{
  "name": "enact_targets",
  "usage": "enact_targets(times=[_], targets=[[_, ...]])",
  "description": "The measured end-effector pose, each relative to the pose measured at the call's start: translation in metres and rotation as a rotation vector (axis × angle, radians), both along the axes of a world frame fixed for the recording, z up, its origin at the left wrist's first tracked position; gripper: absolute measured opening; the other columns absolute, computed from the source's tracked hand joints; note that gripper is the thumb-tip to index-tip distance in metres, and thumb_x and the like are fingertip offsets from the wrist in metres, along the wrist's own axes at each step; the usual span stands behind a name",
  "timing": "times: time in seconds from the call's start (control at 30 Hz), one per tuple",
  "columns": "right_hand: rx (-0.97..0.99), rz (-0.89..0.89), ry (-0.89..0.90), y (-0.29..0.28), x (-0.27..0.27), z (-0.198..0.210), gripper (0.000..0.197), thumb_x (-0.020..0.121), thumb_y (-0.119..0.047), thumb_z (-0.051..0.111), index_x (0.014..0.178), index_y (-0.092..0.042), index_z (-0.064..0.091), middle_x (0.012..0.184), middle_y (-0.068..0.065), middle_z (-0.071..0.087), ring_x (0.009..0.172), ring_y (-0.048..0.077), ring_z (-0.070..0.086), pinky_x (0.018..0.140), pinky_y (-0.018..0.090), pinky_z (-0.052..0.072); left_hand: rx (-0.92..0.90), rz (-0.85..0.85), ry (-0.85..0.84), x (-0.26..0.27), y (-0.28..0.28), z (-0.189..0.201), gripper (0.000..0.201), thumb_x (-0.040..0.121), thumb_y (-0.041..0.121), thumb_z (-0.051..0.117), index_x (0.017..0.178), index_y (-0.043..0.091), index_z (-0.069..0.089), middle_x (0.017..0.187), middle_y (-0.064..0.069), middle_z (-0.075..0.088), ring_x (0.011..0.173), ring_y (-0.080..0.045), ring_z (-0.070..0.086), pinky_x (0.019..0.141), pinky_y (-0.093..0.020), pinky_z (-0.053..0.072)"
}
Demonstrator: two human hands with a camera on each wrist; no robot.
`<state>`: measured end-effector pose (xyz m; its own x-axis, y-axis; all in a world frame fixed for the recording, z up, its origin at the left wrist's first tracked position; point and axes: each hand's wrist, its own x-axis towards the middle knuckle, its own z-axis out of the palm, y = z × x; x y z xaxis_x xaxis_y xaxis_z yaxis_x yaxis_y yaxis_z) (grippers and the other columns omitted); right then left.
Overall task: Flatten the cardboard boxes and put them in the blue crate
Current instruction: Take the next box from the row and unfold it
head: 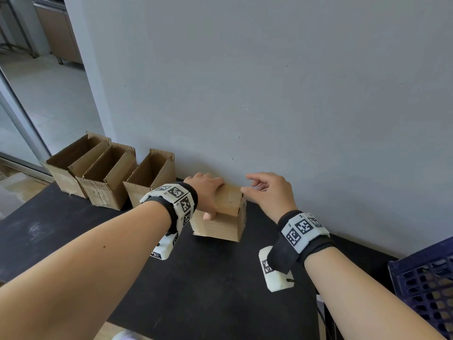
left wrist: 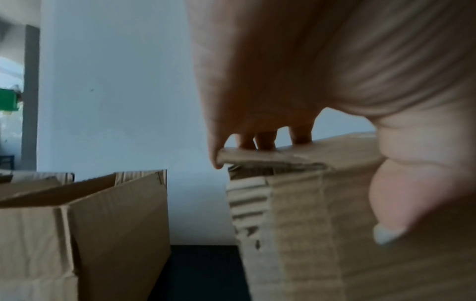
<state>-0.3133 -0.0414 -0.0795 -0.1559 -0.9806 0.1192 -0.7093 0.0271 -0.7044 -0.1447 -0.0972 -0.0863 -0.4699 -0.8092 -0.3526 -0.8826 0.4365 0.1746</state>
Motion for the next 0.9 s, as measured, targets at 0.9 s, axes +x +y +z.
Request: enact_targets(times=[0.9], targets=[[0.077, 0.0, -0.283, -0.012, -0.008, -0.009, 0.015, 0.086, -0.017, 0.065, 0.099, -0.024, 0.063, 0.116, -0.01, 0.058, 0.121, 0.015, 0.049, 0.098, 0.026, 0.038, -0.048, -0.031, 0.05, -0.016, -0.012, 0.006, 0.081, 0.06, 0.025, 0.076, 0.131, 0.029, 0.037, 0.117, 0.0, 0.044, 0.114, -0.023, 0.042, 0.093, -0.037, 0.035]])
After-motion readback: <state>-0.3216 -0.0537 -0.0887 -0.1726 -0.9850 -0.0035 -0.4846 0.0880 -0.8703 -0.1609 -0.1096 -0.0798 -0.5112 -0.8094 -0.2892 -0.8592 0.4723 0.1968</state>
